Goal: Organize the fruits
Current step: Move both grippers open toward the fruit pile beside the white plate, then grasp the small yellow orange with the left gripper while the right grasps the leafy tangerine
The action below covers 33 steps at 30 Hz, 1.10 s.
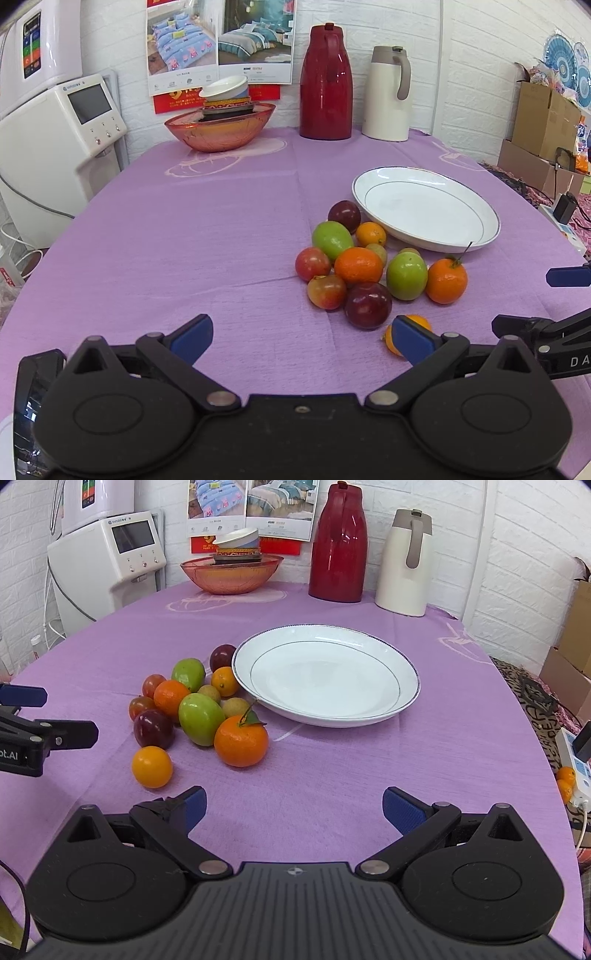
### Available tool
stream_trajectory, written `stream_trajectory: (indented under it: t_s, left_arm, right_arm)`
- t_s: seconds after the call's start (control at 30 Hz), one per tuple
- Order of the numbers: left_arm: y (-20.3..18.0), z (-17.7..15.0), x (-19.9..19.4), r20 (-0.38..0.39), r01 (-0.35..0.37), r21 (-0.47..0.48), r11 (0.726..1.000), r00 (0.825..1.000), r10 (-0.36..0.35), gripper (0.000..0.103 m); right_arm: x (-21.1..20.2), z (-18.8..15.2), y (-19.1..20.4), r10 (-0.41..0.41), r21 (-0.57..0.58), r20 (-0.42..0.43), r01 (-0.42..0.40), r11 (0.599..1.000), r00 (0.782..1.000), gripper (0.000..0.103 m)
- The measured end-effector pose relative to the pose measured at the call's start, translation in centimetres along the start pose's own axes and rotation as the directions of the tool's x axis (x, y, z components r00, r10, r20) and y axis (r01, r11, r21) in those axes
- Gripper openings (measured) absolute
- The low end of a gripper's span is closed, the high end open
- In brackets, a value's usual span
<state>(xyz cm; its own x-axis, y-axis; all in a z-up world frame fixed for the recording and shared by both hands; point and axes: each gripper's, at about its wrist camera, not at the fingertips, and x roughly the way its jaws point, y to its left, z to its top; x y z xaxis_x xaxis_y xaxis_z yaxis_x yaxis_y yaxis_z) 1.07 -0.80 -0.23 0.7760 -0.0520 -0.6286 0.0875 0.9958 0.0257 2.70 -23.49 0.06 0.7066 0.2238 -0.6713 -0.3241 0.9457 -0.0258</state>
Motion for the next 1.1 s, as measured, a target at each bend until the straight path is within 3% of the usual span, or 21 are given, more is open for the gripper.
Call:
stream_trajectory:
  t_s: [0.8,0.93,1.1]
  left_arm:
    - [-0.9,0.4,1.1,-0.013,0.029,0.034,0.999,0.999,-0.029,0.103]
    - [-0.8,0.1,1.2,-0.038,0.086,0.035,0.996,0.996,-0.085,0.103]
    - [-0.8,-0.3,1.2,-0.06,0.212,0.015,0.977,0.976,-0.211,0.103]
  right_arm:
    - [1.6,0.4,-1.1,0.035,0.036,-0.006,-0.034,0.999,0.999,0.103]
    - [1.6,0.6,-1.6,0.061,0.09,0.027,-0.063,0.994,0.998,0.103]
    - [2.2,1.2,-2.1,0.188,0.117,0.063,-0.194,0.974,0.98,0.103]
